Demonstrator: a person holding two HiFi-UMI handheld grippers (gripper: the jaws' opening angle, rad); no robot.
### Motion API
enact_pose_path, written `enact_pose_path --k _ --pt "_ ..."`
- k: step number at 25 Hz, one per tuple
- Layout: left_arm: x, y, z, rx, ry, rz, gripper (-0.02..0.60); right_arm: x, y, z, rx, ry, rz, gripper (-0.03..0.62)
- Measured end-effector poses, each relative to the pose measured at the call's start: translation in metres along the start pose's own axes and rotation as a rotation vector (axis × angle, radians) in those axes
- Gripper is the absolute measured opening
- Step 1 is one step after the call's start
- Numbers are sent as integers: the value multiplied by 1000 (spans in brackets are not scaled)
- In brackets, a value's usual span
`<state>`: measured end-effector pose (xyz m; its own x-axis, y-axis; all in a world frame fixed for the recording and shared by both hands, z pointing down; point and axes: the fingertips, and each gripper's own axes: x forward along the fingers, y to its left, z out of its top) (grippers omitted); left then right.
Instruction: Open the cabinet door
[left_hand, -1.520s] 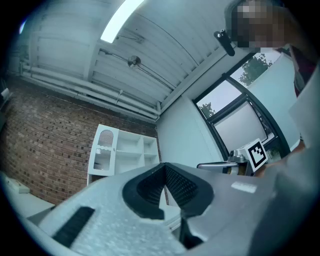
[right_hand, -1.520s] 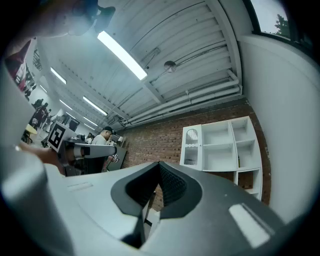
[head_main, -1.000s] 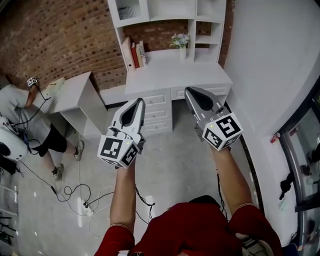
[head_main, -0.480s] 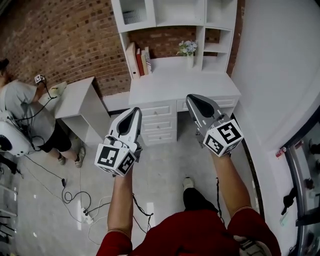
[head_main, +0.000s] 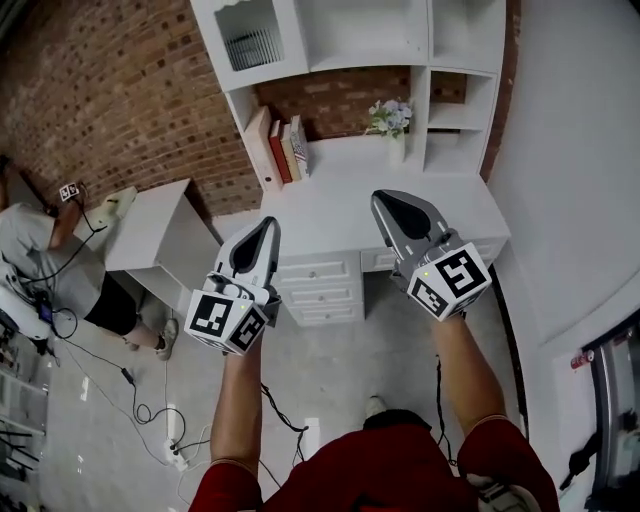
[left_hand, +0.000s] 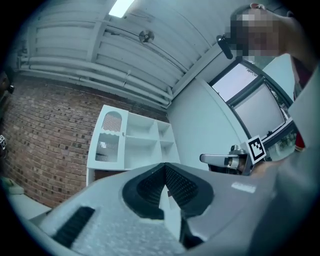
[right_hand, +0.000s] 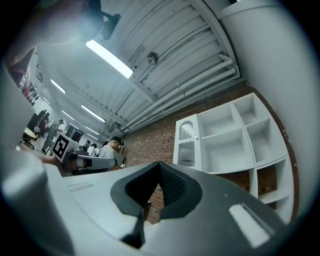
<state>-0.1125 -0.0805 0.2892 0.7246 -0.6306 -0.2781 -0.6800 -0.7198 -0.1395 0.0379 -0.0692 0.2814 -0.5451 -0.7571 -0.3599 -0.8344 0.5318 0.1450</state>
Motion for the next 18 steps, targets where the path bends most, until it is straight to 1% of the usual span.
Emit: enact_pose_path --k 4,8,14,18 --pt "63 25 -5 17 4 27 5 34 -57 -3 -1 -12 38 12" --pt "104 44 -11 35 15 44 5 60 -96 -12 13 -24 66 12" --pt "144 76 -18 42 20 44 5 96 -127 -23 34 -40 85 12" --pt "171 104 -26 31 0 31 5 123 -146 -34 25 -33 76 12"
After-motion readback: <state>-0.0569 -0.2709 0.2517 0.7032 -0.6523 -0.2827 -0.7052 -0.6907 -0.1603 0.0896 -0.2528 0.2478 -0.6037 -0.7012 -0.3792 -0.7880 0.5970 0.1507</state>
